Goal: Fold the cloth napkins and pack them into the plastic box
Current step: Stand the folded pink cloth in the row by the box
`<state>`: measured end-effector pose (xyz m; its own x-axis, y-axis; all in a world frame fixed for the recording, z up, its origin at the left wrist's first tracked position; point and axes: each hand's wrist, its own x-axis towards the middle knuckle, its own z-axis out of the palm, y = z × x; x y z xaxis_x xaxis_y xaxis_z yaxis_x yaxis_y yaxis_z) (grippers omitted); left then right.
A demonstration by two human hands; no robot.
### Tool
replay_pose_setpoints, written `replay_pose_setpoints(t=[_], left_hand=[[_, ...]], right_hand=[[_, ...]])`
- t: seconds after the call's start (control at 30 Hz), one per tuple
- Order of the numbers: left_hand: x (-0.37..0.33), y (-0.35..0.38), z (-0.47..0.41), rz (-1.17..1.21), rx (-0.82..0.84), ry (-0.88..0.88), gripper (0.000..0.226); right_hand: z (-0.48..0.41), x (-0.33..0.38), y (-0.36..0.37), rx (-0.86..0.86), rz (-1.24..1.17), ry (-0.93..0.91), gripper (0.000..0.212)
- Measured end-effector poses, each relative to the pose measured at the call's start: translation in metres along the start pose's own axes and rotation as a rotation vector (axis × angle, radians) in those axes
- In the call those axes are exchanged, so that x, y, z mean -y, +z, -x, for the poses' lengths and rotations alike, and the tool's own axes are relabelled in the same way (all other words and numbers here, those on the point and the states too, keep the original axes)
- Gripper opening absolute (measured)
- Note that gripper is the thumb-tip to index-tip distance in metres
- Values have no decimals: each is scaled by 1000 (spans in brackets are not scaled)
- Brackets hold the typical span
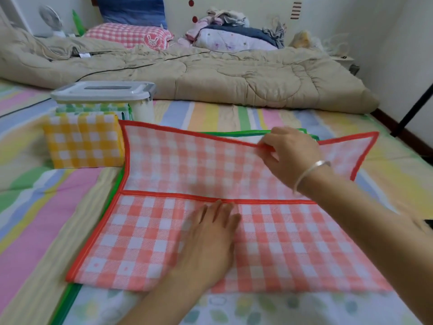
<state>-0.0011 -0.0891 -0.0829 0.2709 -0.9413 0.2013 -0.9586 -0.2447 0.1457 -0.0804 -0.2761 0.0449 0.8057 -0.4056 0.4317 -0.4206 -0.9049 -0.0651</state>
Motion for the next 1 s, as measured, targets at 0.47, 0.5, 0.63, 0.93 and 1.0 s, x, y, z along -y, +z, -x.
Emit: replay_pose_setpoints(t=[0.47,0.5,0.63,0.93,1.0], left_hand=[[-17,-16,22,254,167,-167,28],[-18,-20,31,265,149,-132,26],[-21,-50,68,221,22,27,27],[9,-67,105,222,-127,202,33],[20,-57,104,208,-94,171,30]], right_hand=[[162,60,13,-197,-132,-19,26],[164,59,16,-209,-131,-10,27],[174,55,26,-191,-120,1,30],[202,43,27,-12,-145,-92,38],[205,43,25,-6,-157,-104,36]])
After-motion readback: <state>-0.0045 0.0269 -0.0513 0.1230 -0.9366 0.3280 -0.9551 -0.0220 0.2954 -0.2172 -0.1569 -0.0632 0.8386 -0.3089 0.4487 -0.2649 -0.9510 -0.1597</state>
